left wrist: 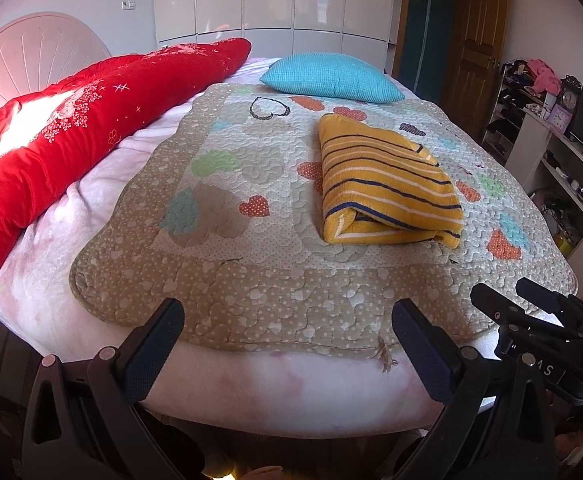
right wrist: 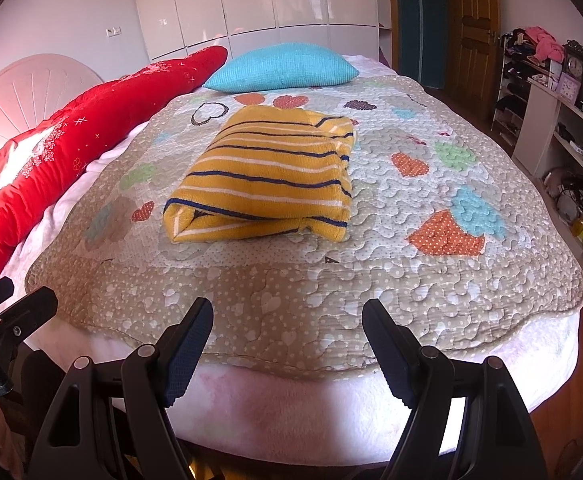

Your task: Fold small clothes

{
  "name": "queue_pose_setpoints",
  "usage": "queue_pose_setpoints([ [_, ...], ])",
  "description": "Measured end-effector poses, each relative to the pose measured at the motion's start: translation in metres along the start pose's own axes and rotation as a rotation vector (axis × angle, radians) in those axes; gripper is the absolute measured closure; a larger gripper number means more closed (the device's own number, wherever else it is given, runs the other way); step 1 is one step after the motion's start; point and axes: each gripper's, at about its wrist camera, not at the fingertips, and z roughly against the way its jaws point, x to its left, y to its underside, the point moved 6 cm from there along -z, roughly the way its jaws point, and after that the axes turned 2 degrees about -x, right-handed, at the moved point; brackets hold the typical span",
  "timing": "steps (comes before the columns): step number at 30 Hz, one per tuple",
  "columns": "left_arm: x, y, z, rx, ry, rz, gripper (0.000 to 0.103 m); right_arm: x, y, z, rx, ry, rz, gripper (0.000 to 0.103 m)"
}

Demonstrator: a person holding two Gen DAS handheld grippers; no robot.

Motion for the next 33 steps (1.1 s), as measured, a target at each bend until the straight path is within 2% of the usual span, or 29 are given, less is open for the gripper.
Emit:
queue_pose_setpoints([
  [19, -0.003, 0.015, -0.018, 0.078, 0.023, 0.014, 0.000, -0.007, 0.011, -0.008, 0.022, 0.023, -0.003, 0.021],
  [33, 0.002, 0.023, -0.029, 0.098, 0.017, 0.023, 0.000, -0.002, 0.020, -0.017, 0.031, 0.023, 0.017, 0.021],
])
